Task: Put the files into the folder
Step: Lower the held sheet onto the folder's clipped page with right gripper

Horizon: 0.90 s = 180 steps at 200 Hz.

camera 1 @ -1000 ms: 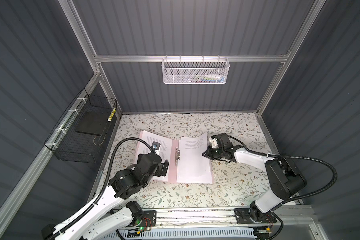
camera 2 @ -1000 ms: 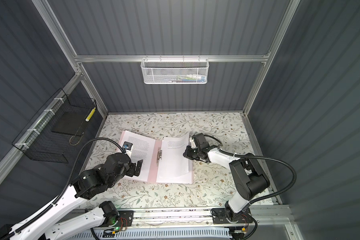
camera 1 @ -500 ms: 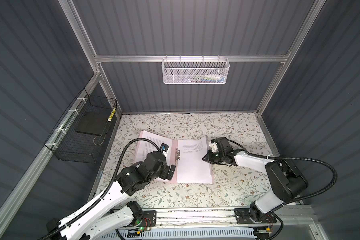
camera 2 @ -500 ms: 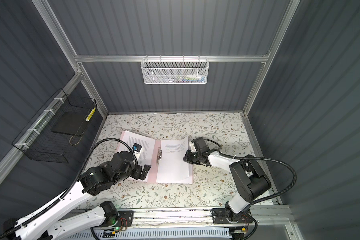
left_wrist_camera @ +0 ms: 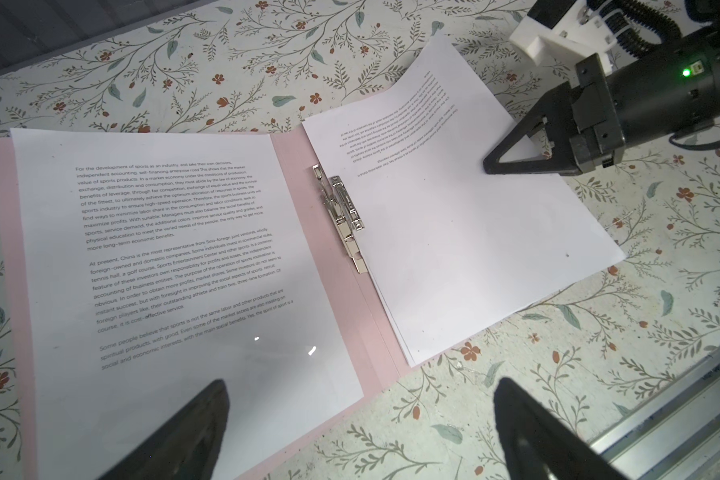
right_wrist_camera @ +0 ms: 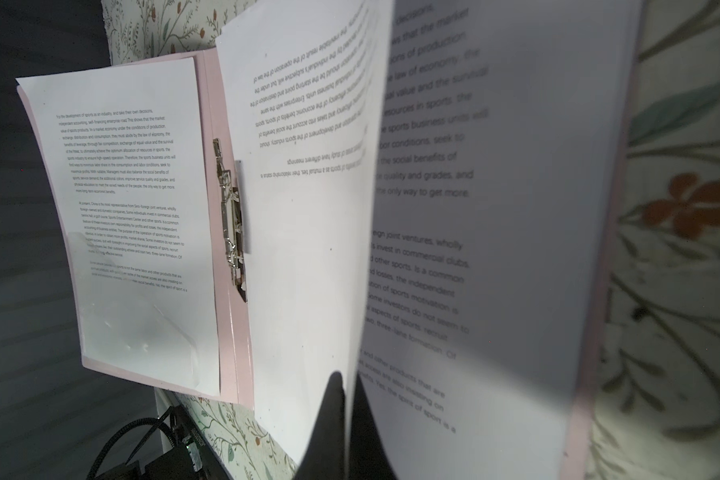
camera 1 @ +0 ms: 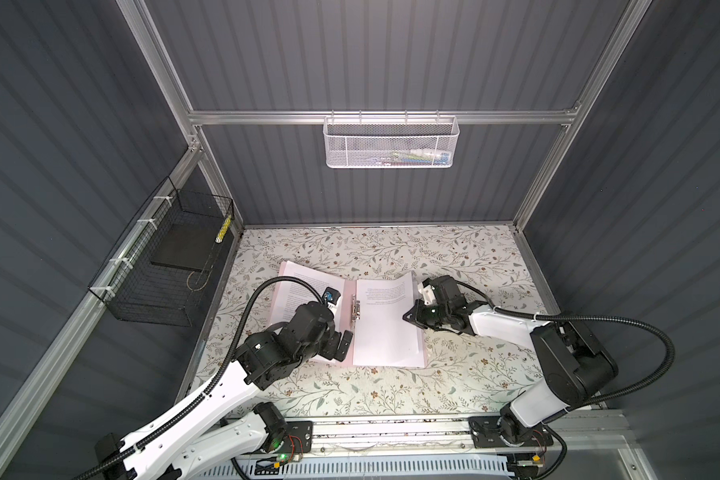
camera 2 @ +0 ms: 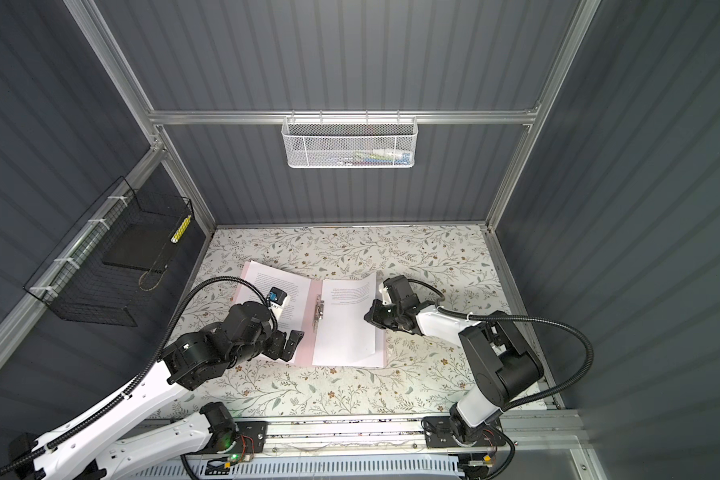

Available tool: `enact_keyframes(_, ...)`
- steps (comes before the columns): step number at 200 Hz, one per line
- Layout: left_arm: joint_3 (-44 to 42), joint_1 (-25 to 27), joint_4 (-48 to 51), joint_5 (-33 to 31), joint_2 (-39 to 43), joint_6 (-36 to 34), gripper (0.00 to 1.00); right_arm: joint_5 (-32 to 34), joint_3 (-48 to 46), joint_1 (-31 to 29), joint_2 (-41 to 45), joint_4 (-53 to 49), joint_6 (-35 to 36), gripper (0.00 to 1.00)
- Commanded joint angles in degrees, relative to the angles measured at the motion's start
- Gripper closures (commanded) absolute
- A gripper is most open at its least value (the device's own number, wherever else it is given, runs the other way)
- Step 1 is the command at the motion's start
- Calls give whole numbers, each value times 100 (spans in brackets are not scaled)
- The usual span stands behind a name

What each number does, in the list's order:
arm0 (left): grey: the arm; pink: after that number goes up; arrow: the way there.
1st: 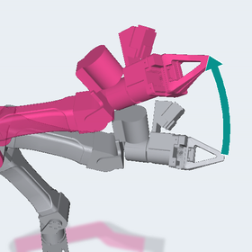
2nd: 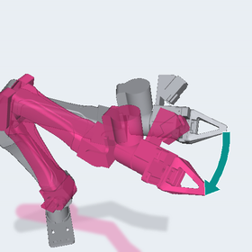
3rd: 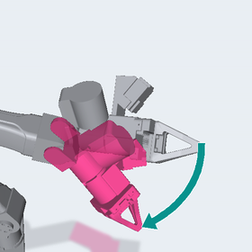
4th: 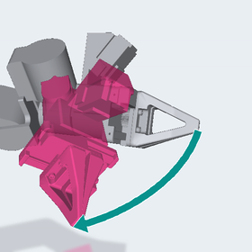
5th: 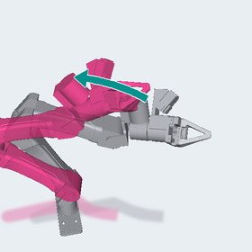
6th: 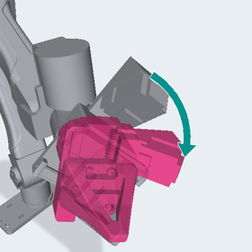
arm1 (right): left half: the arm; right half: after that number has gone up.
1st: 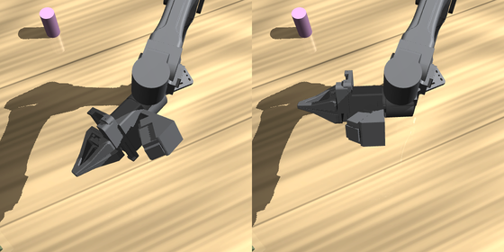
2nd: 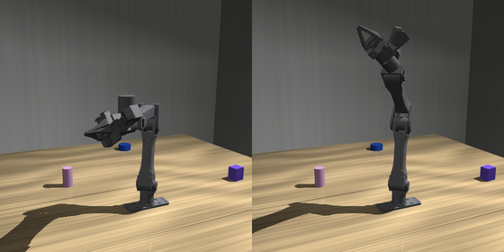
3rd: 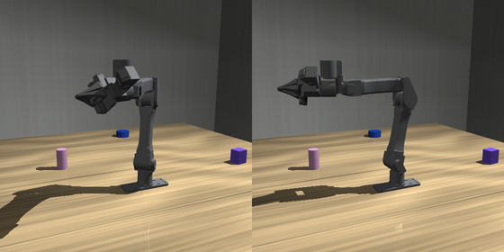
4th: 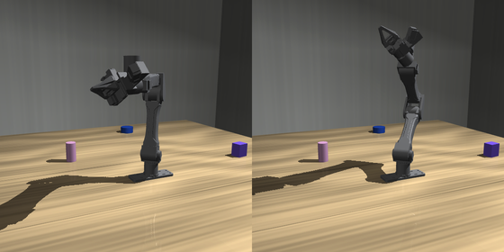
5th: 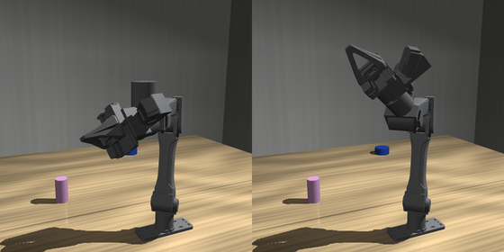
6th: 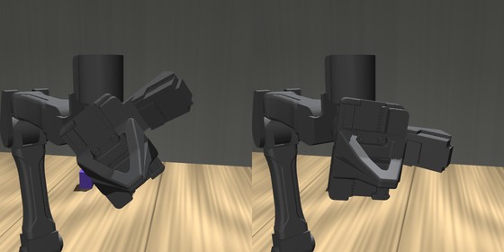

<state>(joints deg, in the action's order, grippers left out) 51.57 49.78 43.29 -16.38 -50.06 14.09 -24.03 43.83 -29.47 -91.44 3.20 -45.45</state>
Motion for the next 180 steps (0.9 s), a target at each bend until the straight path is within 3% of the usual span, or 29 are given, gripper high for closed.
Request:
enact_keyframes(1,6,-30,-18,58,-3,-90,0,-34,20,-54,-84,67,-87,100)
enact_keyframes(180,11,-31,-13,101,-70,-117,0,-68,7,-122,-164,137,-192,100)
